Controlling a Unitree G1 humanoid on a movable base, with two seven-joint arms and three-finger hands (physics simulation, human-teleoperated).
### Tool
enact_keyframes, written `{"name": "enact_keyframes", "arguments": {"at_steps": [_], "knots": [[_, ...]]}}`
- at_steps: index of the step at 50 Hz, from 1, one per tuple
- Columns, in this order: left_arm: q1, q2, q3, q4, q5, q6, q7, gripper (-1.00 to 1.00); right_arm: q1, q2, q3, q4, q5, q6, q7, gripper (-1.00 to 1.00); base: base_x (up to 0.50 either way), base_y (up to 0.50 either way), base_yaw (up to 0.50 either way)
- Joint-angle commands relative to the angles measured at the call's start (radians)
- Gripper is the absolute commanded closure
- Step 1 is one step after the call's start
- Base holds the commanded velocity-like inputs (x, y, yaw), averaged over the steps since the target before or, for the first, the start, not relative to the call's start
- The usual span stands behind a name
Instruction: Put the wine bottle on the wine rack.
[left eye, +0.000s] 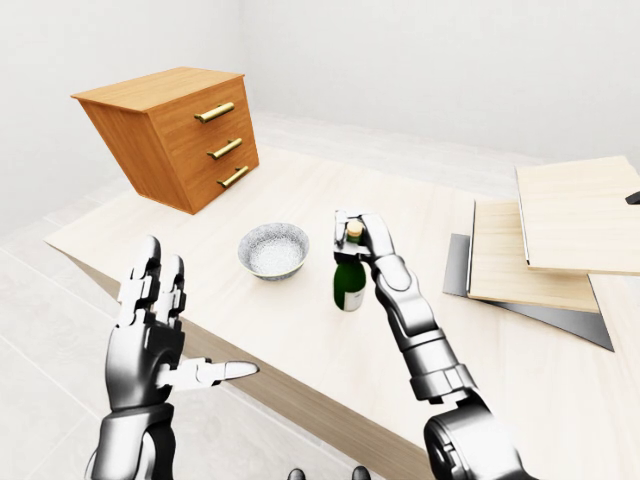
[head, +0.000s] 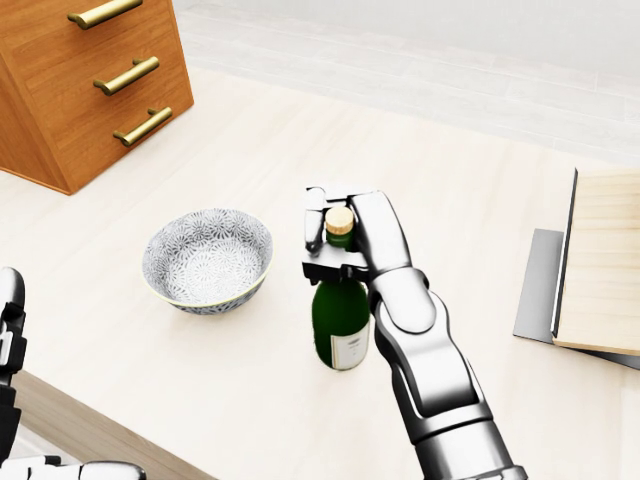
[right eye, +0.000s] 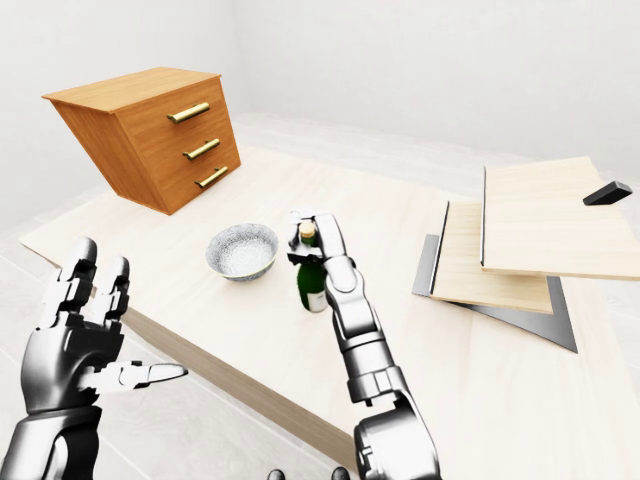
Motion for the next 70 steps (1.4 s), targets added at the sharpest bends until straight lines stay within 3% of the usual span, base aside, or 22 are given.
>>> {"name": "enact_keyframes", "arguments": {"at_steps": [1, 22, 31, 46, 53, 70], "knots": [[0.0, -0.001, 0.002, 0.002, -0.002, 0.0, -0.003, -1.0, 0.004, -0.014, -0.011, -0.07, 0.068, 0.0, -0.034, 1.0, 0.0, 0.0, 0.0], [0.004, -0.003, -0.011, 0.011, -0.002, 0.0, 0.0, -1.0, 0.006, -0.078, -0.051, -0.352, 0.125, 0.0, -0.043, 1.0, 0.0, 0.0, 0.0], [-0.002, 0.001, -0.018, 0.024, 0.001, 0.0, 0.002, -1.0, -0.037, -0.12, -0.105, -0.426, 0.177, 0.0, -0.049, 1.0, 0.0, 0.0, 0.0], [-0.001, 0.005, -0.03, 0.03, 0.002, 0.0, 0.01, -1.0, -0.125, -0.243, -0.187, -0.486, 0.315, 0.0, -0.046, 1.0, 0.0, 0.0, 0.0], [-0.002, 0.008, -0.03, 0.018, 0.001, 0.0, 0.014, -1.0, -0.175, -0.312, -0.187, -0.489, 0.342, 0.0, -0.019, 1.0, 0.0, 0.0, 0.0], [-0.027, 0.016, -0.022, 0.01, -0.004, 0.0, 0.022, -1.0, -0.271, -0.443, -0.318, -0.38, 0.474, 0.0, -0.035, 1.0, 0.0, 0.0, 0.0]]}}
